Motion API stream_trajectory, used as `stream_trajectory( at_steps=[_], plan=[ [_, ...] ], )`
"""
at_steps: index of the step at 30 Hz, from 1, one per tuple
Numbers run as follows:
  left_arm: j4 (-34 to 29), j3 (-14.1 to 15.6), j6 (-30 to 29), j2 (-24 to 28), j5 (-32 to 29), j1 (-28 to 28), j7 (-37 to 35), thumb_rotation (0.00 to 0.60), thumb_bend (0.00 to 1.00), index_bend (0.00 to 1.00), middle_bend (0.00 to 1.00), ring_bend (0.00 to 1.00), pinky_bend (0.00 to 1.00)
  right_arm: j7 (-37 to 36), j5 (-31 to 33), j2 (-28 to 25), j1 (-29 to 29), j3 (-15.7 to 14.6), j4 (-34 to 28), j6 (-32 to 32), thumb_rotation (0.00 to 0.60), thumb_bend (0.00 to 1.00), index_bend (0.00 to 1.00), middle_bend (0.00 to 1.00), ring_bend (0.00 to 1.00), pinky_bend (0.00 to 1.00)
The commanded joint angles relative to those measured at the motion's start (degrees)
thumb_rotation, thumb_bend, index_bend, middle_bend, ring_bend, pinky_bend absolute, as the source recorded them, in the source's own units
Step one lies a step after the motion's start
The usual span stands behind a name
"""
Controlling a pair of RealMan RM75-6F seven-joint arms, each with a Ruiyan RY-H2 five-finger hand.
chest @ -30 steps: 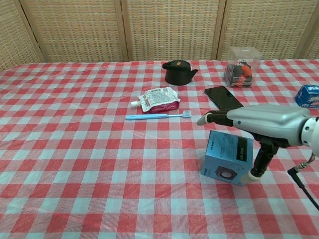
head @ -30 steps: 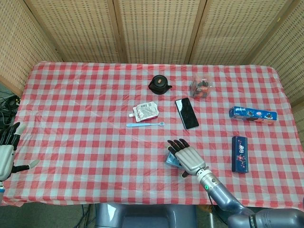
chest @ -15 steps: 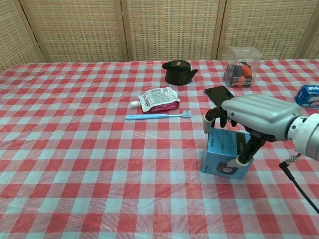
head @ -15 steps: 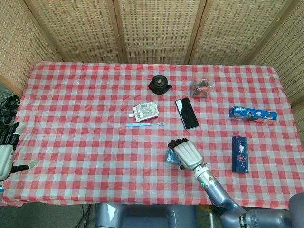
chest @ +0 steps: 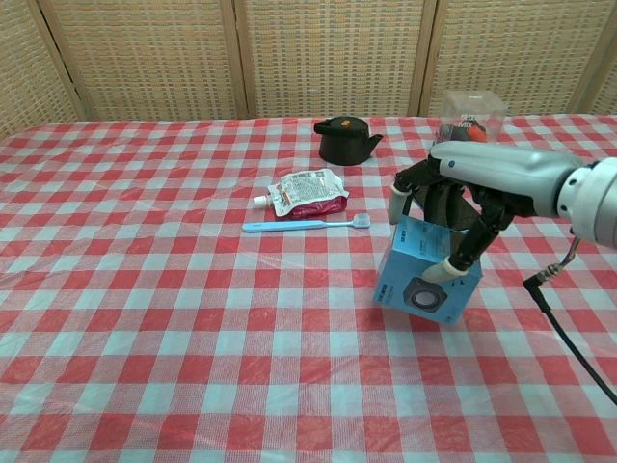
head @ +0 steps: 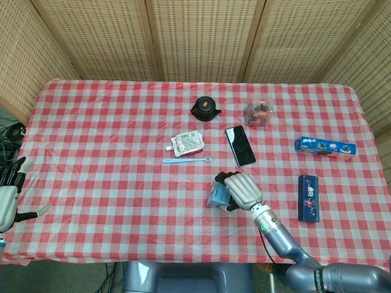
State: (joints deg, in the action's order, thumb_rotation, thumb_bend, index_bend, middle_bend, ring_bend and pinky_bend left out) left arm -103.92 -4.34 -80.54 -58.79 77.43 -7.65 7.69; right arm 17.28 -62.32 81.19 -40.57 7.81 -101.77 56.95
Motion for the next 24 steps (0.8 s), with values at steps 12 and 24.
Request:
stream_trajectory(
  at_steps=[12, 24],
  plan=[
    [0.23, -0.15, 0.74, 0.03, -0.81, -0.34, -0.1, 0.6, 0.0, 0.0, 0.0, 0.0, 0.0, -17.88, 31.76, -13.58, -16.43, 4.47, 4.92, -40.72, 0.6, 0.76, 0.49, 0.56, 0.52, 0.48],
    [0.14, -0.05, 0.98, -0.13, -0.93, -0.51, 0.39, 0.6, 0.0, 0.0, 0.0, 0.0, 0.0, -22.34, 29.01, -12.15, -19.73, 0.15, 8.89, -43.89, 0.6, 0.52, 0.2, 0.18, 0.16, 0.13]
  ],
)
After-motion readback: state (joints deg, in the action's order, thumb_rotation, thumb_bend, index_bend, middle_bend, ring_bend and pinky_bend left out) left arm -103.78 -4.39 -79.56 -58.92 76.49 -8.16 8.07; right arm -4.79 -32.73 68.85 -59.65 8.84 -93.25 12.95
